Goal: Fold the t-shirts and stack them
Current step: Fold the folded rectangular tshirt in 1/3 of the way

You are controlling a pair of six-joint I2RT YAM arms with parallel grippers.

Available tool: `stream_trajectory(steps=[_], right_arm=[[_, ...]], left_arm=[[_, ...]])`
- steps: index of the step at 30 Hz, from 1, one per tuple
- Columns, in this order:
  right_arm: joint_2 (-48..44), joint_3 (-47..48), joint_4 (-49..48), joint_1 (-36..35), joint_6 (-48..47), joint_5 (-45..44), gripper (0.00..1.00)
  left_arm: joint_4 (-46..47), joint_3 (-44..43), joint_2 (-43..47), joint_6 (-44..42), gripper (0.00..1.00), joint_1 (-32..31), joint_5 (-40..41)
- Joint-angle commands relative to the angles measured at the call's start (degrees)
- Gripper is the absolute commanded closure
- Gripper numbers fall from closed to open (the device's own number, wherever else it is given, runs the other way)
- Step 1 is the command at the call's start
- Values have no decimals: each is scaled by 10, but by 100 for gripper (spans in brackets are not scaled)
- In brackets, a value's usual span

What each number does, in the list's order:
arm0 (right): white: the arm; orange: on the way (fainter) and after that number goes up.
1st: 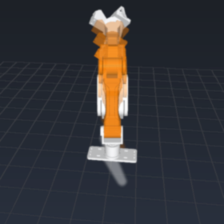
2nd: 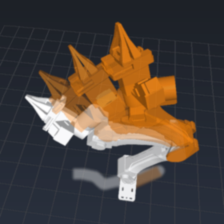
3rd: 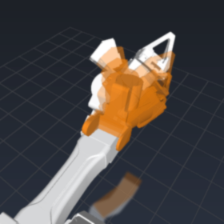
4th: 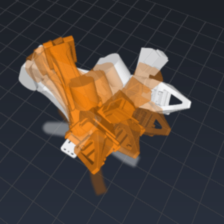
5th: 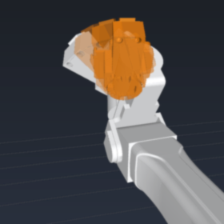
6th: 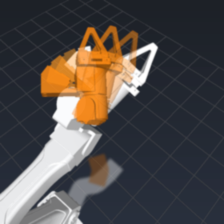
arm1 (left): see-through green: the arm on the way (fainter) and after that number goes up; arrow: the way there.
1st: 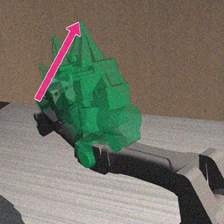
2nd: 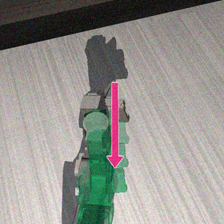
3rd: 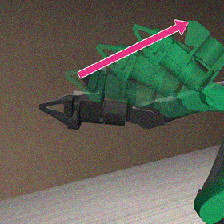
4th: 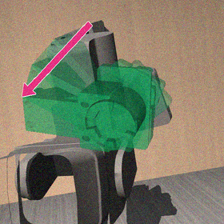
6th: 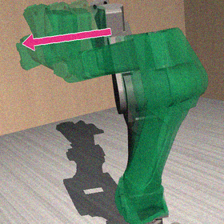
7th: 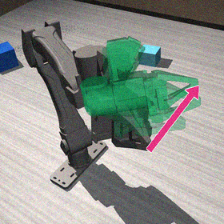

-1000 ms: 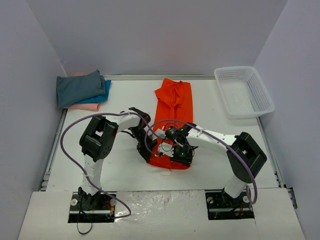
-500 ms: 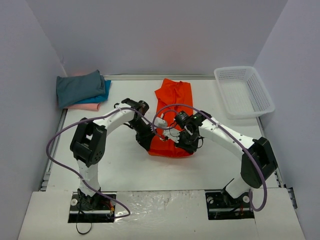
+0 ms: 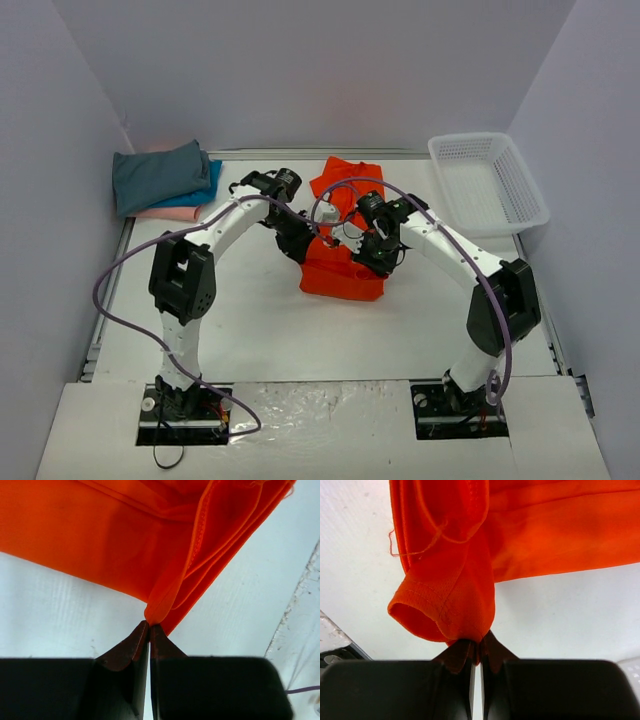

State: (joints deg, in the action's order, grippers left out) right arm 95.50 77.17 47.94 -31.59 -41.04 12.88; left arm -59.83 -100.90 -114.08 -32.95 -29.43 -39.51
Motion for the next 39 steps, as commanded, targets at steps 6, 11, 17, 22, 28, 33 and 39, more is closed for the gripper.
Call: stream_trajectory(steps=[6,11,17,22,28,33,39], right_arm=[[78,112,8,41,-5,-26,100],[126,168,-4,67,-6,-30,100],[189,245,-13,95,-5,-40,100],[234,297,-15,113,-6,-58,100],[279,362,-19,142,-10,-62,100],[312,419,-27,154,-12,-63,100],[354,453,-64,162,-3,-73,100]], left_arm=[[-20,-126,-39,0,98,2,43],[32,-164,-54,19,98,7,73],[42,-242,-107,34,98,16,94],[31,-345,-166,37,98,17,100],[45,-430,-214,46,98,17,107],[74,-441,-228,59,98,17,117],[112,-435,-257,66,96,18,147]])
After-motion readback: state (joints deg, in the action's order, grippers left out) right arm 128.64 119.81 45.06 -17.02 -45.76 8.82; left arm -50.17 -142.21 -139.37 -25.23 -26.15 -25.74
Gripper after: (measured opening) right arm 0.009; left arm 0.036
